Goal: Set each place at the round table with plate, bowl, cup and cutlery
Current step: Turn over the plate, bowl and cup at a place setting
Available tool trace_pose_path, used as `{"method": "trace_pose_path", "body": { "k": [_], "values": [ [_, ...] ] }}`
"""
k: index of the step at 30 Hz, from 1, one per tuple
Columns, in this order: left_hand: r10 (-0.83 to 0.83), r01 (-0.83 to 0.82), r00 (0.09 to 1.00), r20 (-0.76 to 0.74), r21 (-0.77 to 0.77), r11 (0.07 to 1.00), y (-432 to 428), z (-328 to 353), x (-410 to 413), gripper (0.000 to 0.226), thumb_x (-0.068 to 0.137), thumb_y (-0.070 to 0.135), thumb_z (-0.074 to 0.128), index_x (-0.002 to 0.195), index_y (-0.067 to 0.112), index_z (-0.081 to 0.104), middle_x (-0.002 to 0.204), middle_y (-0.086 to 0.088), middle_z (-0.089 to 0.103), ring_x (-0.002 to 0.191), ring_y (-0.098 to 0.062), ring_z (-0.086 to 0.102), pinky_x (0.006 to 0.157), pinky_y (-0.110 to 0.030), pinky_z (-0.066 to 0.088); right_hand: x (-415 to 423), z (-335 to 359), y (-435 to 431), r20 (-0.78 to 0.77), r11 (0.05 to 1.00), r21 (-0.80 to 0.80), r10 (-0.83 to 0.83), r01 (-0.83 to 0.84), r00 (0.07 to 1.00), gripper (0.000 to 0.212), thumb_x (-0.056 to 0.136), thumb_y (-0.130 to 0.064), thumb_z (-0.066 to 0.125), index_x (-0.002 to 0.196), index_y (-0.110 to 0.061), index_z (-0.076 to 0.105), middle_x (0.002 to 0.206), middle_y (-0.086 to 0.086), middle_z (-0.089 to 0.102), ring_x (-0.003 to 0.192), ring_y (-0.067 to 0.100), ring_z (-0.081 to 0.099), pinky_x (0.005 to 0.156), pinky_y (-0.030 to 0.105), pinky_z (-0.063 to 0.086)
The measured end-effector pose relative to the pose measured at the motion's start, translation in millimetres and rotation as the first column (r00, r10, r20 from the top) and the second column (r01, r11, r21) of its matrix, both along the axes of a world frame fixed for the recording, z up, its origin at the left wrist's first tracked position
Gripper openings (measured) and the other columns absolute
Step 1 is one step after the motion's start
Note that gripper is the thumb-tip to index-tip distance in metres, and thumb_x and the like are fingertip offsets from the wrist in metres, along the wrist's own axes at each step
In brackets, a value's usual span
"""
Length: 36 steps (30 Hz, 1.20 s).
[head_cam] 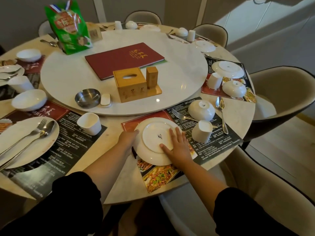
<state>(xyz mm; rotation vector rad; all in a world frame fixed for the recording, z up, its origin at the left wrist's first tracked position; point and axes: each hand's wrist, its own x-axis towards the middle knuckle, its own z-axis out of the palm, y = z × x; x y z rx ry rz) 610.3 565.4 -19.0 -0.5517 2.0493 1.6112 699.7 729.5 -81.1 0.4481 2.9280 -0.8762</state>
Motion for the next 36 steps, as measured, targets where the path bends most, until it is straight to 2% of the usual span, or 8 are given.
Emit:
{"method": "trace_pose_path", "body": {
  "k": [4, 9, 14, 19, 21, 24, 32, 36],
  "values": [
    [0.051, -0.049, 0.998, -0.026, 0.07, 0.996, 2.9, 6.2, 5.0, 0.033, 0.096, 0.021, 0.049, 0.127, 0.01, 0.049, 0.123, -0.013, 0.053, 0.095, -0.023, 0.05, 0.08, -0.031, 0.04, 4.3, 8.3, 6.0, -0.01, 0.993, -0.116, 0.028, -0.029, 1.0, 0.078, 0.091, -0.058, 0.042, 0.15, -0.031, -0.002, 0.158, -0.005, -0.013, 0.145, 0.024, -0.014, 0.117, 0.047, -0.003],
    [0.122, -0.148, 0.987, 0.106, 0.286, 0.947, -2.3, 16.0, 13.6, 0.035, 0.095, 0.01, 0.05, 0.129, 0.004, 0.044, 0.123, -0.015, 0.052, 0.103, -0.028, 0.055, 0.098, -0.045, 0.044, 18.2, 27.2, 13.6, -0.085, 0.965, -0.084, 0.242, -0.249, 0.967, 0.095, 0.073, -0.083, 0.021, 0.15, -0.03, 0.007, 0.156, -0.012, -0.017, 0.142, 0.016, -0.022, 0.117, 0.05, -0.006],
    [0.169, -0.184, 0.982, 0.079, 0.267, 0.946, 4.1, 44.0, 12.5, 0.039, 0.095, 0.002, 0.045, 0.133, -0.003, 0.04, 0.121, -0.019, 0.056, 0.104, -0.029, 0.056, 0.089, -0.039, 0.046, 39.4, 40.2, 12.2, -0.248, 0.867, -0.04, 0.473, -0.496, 0.846, 0.08, 0.079, -0.067, 0.047, 0.145, -0.047, 0.006, 0.158, -0.009, 0.009, 0.146, 0.016, 0.005, 0.118, 0.046, 0.009],
    [0.18, -0.18, 0.983, 0.039, 0.403, 0.897, 10.2, 68.8, 22.9, 0.033, 0.097, 0.026, 0.049, 0.125, 0.008, 0.046, 0.091, -0.01, 0.06, 0.082, -0.022, 0.062, 0.058, -0.033, 0.058, 32.2, 56.2, 12.1, -0.471, 0.915, -0.235, 0.188, -0.328, 0.862, 0.053, 0.086, -0.05, 0.044, 0.137, -0.05, 0.029, 0.118, 0.004, 0.06, 0.09, 0.018, 0.06, 0.07, 0.033, 0.054],
    [0.168, -0.16, 0.986, 0.012, 0.378, 0.912, 10.6, 62.3, 24.9, 0.05, 0.095, 0.051, 0.041, 0.128, 0.015, 0.045, 0.112, -0.011, 0.061, 0.105, -0.03, 0.06, 0.079, -0.041, 0.056, 24.7, 64.3, 14.1, -0.512, 0.901, -0.355, 0.034, -0.248, 0.858, 0.042, 0.09, -0.043, 0.047, 0.131, -0.043, 0.043, 0.099, -0.003, 0.065, 0.078, 0.012, 0.063, 0.066, 0.026, 0.054],
    [-0.019, 0.036, 0.996, -0.09, 0.188, 0.982, 9.5, 43.4, 24.4, 0.076, 0.09, 0.068, 0.021, 0.145, 0.015, 0.034, 0.143, -0.015, 0.045, 0.132, -0.035, 0.041, 0.108, -0.046, 0.034, 13.5, 77.2, 13.3, -0.498, 0.844, -0.519, -0.174, -0.131, 0.849, 0.027, 0.096, -0.034, 0.048, 0.12, -0.029, 0.058, 0.089, -0.018, 0.061, 0.083, -0.004, 0.058, 0.071, 0.015, 0.046],
    [-0.317, 0.308, 0.945, -0.083, -0.107, 0.945, -12.6, 19.2, 14.5, 0.062, 0.095, 0.059, 0.016, 0.148, 0.029, 0.027, 0.154, -0.003, 0.029, 0.142, -0.026, 0.026, 0.114, -0.043, 0.021, 3.2, 56.0, 2.9, -0.274, 0.736, -0.658, -0.433, 0.161, 0.859, 0.041, 0.094, -0.043, 0.045, 0.128, -0.022, 0.048, 0.113, -0.008, 0.058, 0.103, 0.008, 0.054, 0.084, 0.027, 0.042],
    [-0.389, 0.377, 0.921, -0.03, -0.191, 0.906, -19.6, 17.5, 5.4, 0.061, 0.096, 0.057, 0.019, 0.145, 0.024, 0.033, 0.15, -0.006, 0.036, 0.138, -0.028, 0.033, 0.11, -0.042, 0.027, -0.6, 44.6, -6.4, -0.266, 0.749, -0.618, -0.484, 0.238, 0.834, 0.036, 0.098, -0.041, 0.038, 0.116, -0.018, 0.058, 0.106, -0.006, 0.062, 0.101, 0.01, 0.057, 0.076, 0.018, 0.041]
  ]
}}
